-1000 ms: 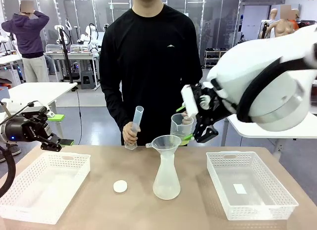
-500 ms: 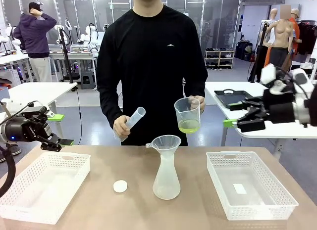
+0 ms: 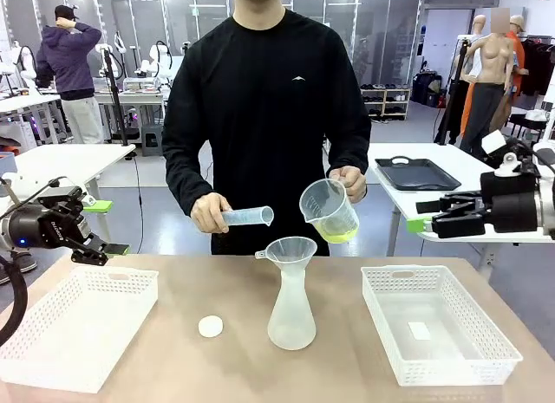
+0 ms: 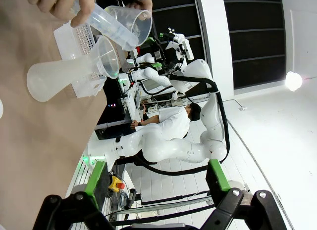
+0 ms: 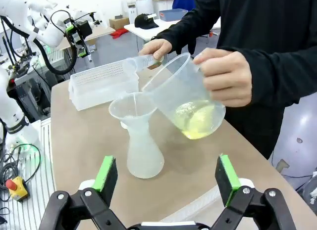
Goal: Prepare the solutions needed for the experiment.
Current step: Once the solution is in the Big flask , pick up the Plastic Funnel and place it back into the right Organizing basket.
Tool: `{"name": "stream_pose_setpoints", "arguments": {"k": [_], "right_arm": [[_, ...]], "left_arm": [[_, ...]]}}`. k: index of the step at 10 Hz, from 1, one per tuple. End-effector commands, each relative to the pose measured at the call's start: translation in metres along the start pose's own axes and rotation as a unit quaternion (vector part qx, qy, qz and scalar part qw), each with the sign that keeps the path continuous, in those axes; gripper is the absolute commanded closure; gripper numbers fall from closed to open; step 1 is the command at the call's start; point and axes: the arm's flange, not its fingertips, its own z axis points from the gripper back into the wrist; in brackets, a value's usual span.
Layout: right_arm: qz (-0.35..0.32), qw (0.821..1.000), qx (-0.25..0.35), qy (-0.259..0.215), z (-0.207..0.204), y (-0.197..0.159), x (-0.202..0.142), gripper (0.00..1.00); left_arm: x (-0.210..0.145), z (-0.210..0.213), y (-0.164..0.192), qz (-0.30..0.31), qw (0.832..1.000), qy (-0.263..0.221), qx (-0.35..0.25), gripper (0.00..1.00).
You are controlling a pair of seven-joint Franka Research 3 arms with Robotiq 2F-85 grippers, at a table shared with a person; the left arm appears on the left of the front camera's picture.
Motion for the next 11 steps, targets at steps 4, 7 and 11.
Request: {"name": "stream_pose_setpoints", "arguments": {"k": [4,7,11], "right_arm": [[-0.095,0.994,0.057,-0.017,-0.007,-0.021,0.000,0.00],[-0.320,0.933,0.123,-0.108,-0.002,-0.044,-0.010,0.00],[-0.506,0.850,0.145,-0.026,0.008,-0.071,-0.025,0.00]], "left_arm": [[0.001,0.000,-0.003,0.001,1.000,0.001,-0.001,0.00],[0.001,0.000,-0.003,0.001,1.000,0.001,-0.001,0.00],[0.001,0.000,-0.003,0.001,1.000,0.001,-0.001,0.00]]}}
